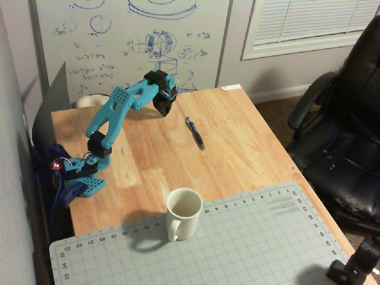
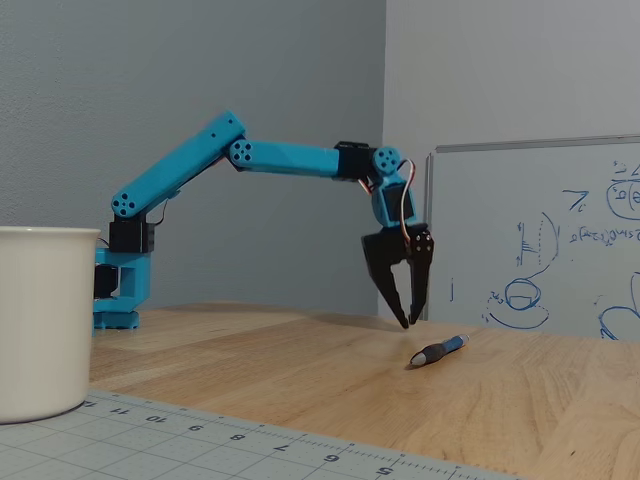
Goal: Touch the pen.
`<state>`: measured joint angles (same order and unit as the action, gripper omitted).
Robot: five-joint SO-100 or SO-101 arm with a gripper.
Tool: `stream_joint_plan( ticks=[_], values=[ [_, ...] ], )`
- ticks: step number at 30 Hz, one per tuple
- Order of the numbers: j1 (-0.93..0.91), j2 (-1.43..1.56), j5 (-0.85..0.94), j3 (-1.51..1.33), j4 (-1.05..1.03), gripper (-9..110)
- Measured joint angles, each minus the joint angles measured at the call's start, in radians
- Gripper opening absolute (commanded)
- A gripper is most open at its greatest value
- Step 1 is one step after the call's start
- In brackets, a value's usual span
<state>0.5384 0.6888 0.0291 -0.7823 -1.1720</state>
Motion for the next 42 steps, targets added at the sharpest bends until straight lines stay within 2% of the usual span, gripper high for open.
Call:
stream_joint_plan(
  ticks=[10,17,26,42],
  values=[
    [-0.015,-0.023,0.000,0.043,0.048,1],
    [-0.117,0.052,0.000,0.044,-0.037,1],
    [-0.241,0.152,0.000,0.048,-0.048,1],
    [-0.319,0.078,0.000,0.051,0.114,1]
  ],
)
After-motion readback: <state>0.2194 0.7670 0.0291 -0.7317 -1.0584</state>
